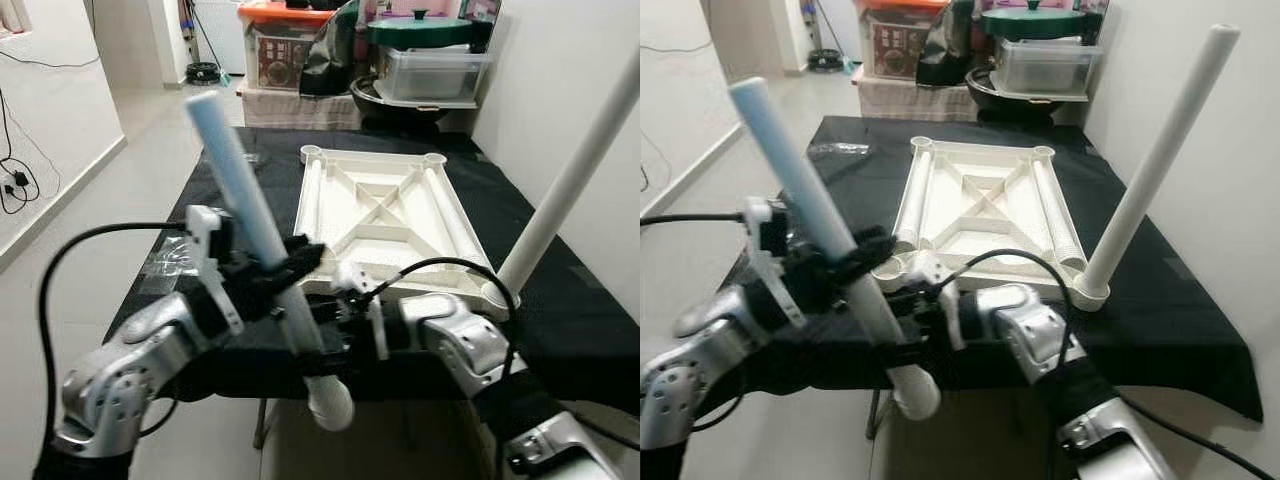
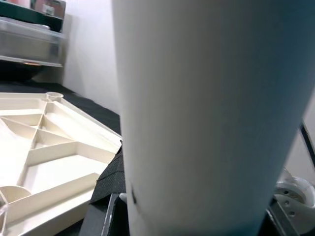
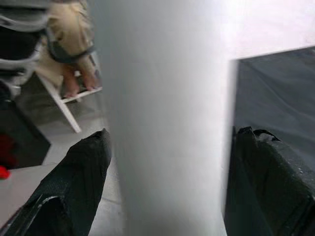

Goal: Building children table

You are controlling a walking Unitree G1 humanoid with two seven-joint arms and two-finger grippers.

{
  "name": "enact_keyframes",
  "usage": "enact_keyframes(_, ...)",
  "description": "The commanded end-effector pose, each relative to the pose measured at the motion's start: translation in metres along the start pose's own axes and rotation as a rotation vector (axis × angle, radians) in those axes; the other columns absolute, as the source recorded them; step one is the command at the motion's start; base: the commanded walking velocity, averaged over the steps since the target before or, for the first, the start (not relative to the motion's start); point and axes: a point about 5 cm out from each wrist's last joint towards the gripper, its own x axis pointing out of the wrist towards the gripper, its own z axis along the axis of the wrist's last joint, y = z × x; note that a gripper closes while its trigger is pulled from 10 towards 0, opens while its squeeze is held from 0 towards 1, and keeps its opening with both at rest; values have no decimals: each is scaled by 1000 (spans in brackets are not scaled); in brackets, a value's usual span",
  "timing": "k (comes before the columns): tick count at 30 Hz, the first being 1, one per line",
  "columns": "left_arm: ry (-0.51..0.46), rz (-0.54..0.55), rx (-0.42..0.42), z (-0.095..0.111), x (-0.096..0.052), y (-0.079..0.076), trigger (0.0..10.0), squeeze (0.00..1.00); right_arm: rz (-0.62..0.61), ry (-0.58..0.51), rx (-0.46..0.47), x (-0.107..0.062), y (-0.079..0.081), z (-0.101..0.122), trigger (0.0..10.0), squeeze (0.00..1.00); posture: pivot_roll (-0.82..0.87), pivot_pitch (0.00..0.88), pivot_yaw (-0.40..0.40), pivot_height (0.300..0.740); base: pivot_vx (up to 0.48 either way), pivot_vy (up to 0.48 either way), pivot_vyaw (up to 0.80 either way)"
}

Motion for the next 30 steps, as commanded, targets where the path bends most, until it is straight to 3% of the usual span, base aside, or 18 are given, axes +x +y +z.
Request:
enact_keyframes(1,-4,-3,10,3,1,2,10000,0,28,-3,23,5,4,-5,10000,0,53,0,-47,740,0,0,0)
enact_keyframes(4,-43,-2,10,9,10,4,10000,0,29,-27,41,26,8,-10,10000,0,53,0,-46,740,0,0,0)
enact_keyframes(8,-54,-5,10,10,13,4,10000,0,13,-62,65,37,9,-10,10000,0,49,0,-45,740,0,0,0)
enact_keyframes(9,-55,-6,9,10,14,3,10000,0,5,-83,83,41,9,-9,6314,0,48,0,-46,740,0,0,0)
enact_keyframes(10,-55,-6,9,10,14,3,10000,0,5,-83,83,41,9,-9,6314,0,48,0,-46,740,0,0,0)
enact_keyframes(11,-55,-6,7,9,14,3,10000,0,-6,-95,94,43,9,-9,0,0,45,0,-46,740,0,0,0)
enact_keyframes(28,-62,-26,29,6,13,1,10000,0,-53,-179,131,40,11,-6,0,0,39,0,-49,740,0,0,0)
enact_keyframes(29,-60,-28,36,5,12,1,10000,1000,-53,-180,129,39,11,-6,0,0,40,0,-48,740,0,0,0)
enact_keyframes(30,-60,-28,36,5,12,1,10000,1000,-53,-180,129,39,11,-6,0,0,40,0,-48,740,0,0,0)
